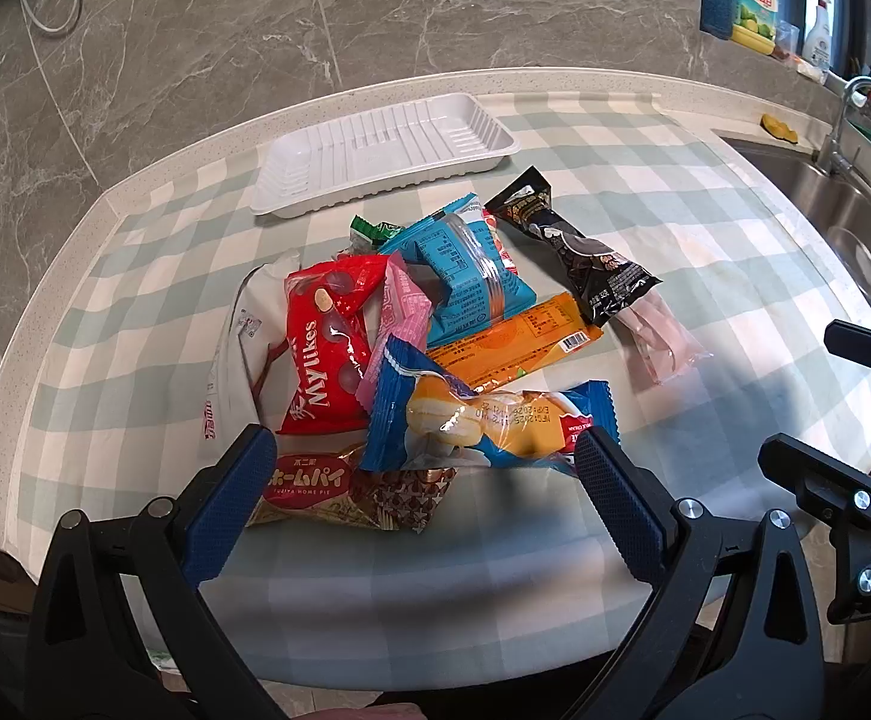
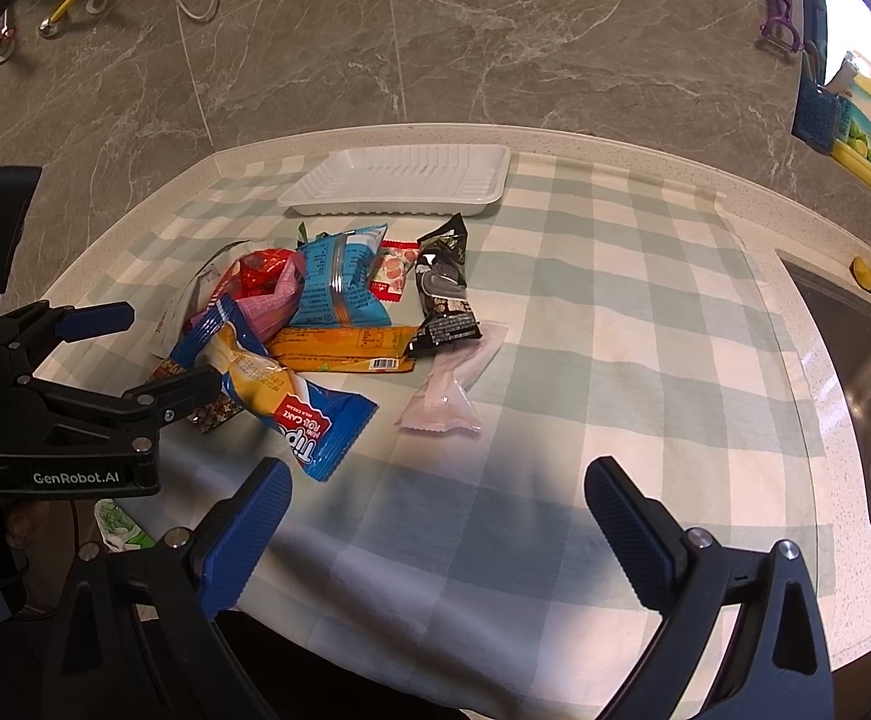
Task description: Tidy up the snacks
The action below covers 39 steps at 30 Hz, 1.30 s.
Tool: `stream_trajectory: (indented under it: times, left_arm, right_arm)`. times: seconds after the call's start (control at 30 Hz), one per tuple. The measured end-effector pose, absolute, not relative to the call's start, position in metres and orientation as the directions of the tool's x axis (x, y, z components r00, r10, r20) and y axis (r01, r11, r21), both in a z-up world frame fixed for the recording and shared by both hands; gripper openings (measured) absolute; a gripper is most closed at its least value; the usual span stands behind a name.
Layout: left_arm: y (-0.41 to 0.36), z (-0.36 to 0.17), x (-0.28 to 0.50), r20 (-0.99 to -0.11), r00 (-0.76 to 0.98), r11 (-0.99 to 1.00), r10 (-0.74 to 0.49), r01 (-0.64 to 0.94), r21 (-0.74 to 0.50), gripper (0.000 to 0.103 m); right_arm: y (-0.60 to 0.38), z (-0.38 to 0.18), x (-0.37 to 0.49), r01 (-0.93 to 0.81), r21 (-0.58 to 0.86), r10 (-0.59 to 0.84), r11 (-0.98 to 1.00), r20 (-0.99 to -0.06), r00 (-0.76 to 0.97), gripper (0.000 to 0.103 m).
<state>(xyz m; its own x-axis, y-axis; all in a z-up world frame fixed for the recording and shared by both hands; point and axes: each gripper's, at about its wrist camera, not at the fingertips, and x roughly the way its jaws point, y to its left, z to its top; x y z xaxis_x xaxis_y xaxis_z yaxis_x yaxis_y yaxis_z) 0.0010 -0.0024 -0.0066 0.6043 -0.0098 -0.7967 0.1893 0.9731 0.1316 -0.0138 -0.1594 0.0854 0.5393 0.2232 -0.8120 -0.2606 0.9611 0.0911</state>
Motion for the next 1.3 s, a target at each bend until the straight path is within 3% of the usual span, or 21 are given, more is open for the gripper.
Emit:
stream_trajectory:
  times: [1.3]
  left_arm:
    - [0.008,-0.008,-0.007,-0.800,0.600,0.975,-0.012,0.183,0.123,0.101]
  right_arm:
    - [-0.153,0.084,-0.014,-0.260,0.090,0.221,0.961,-0.815,0.535,0.100]
